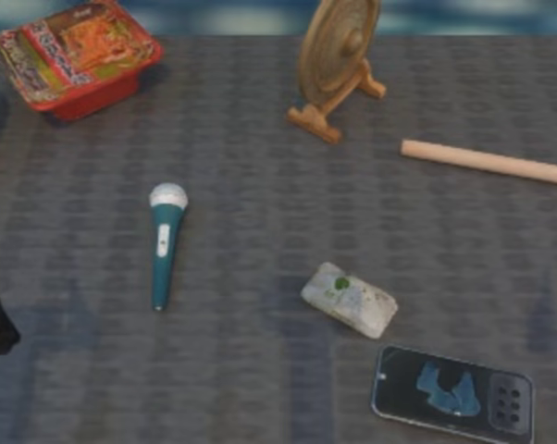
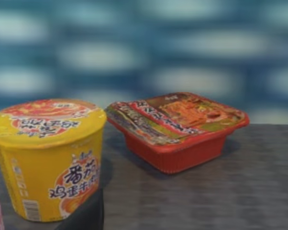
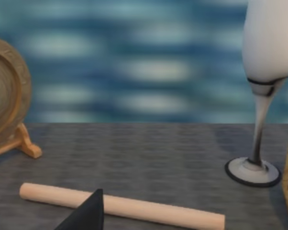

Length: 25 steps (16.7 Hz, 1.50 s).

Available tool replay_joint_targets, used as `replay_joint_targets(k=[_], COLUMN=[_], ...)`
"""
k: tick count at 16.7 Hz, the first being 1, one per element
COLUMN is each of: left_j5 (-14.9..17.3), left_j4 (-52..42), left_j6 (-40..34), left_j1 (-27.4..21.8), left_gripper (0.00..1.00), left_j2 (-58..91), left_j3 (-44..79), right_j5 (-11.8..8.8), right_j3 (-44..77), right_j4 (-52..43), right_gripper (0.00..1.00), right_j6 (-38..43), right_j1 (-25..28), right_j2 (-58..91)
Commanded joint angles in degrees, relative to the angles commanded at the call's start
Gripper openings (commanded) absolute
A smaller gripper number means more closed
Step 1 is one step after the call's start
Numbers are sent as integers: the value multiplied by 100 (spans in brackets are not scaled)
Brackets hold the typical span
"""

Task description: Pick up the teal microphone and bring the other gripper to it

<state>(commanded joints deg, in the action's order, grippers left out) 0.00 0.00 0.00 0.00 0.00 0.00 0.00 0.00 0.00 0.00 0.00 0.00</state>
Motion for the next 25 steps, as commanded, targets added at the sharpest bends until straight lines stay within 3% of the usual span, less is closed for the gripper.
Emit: replay_joint_targets(k=[4, 8, 20, 25], left_j5=[1, -22, -167, -192], left_j4=[-119, -770, -4095, -5104], left_j6=[-49, -322, -1640, -2068], left_j1=[-61, -360, -1776, -2233], left_gripper=[100, 100, 100, 100], left_j2=[178, 1268, 7886, 9773], left_j3=[172, 1110, 5487, 6915], right_j5=[0, 0, 0, 0], right_j3=[0, 0, 0, 0], right_j4=[0, 0, 0, 0], right_gripper=[100, 100, 100, 100], right_j6=[0, 0, 0, 0], right_j1=[0, 0, 0, 0], right_j2=[0, 0, 0, 0])
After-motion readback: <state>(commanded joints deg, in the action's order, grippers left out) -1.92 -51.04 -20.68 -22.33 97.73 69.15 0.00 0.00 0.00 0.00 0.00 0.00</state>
